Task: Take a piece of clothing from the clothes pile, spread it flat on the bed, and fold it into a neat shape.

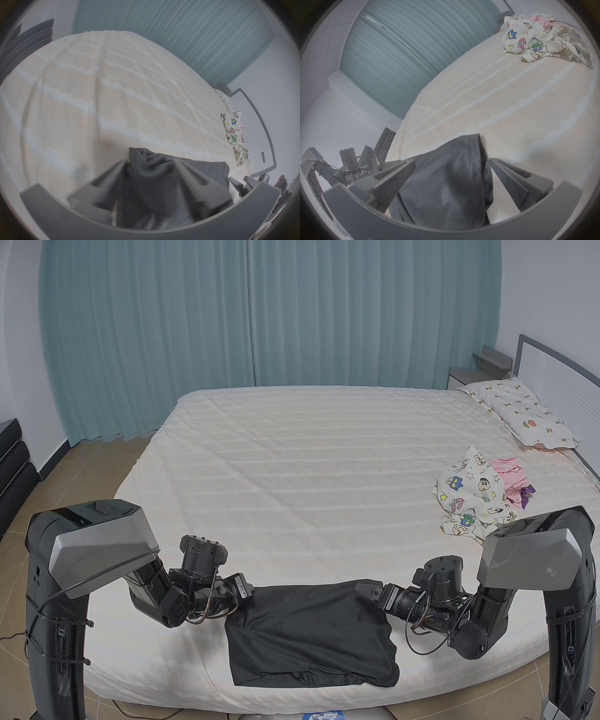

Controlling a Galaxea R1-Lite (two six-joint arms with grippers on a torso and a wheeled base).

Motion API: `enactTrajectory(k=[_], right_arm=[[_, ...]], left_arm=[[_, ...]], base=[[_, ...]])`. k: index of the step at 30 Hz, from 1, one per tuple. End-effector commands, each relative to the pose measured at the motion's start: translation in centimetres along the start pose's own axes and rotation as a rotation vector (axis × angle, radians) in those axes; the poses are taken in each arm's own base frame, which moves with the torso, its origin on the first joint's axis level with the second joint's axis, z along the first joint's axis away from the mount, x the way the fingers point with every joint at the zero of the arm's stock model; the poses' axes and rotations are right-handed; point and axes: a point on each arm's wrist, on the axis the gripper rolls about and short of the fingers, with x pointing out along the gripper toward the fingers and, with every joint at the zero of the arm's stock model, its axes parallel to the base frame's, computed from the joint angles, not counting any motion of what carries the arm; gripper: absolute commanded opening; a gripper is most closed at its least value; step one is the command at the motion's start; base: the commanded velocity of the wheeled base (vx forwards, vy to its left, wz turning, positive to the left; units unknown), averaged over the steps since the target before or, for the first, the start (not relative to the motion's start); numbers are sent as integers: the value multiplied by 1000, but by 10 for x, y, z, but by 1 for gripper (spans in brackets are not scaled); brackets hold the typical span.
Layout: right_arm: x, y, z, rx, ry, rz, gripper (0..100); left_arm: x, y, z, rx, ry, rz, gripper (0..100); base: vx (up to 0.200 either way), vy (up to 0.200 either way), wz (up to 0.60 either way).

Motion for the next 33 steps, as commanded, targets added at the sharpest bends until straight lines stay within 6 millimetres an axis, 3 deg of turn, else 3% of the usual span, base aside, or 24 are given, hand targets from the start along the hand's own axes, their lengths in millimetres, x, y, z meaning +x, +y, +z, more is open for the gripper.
enactTrajectory(k=[1,8,9,16,25,33], right_arm=[[13,2,5,2,-2,3,100],[35,3,10,6,13,-14,100],[36,3,10,6,12,-13,0],[40,2,13,11,12,-19,0],[39,-3,37,37,-74,-18,0],[38,-8,37,43,-78,-44,0]], left_arm=[[4,3,-1,-8,-11,23,0],[4,3,1,-61,-61,16,0],[4,3,1,-61,-62,15,0],[4,3,2,-64,-64,15,0],[3,7,5,-72,-88,43,0],[3,7,4,-72,-88,47,0]], base=[[0,0,0],[0,0,0],[0,0,0],[0,0,0],[0,0,0],[0,0,0]])
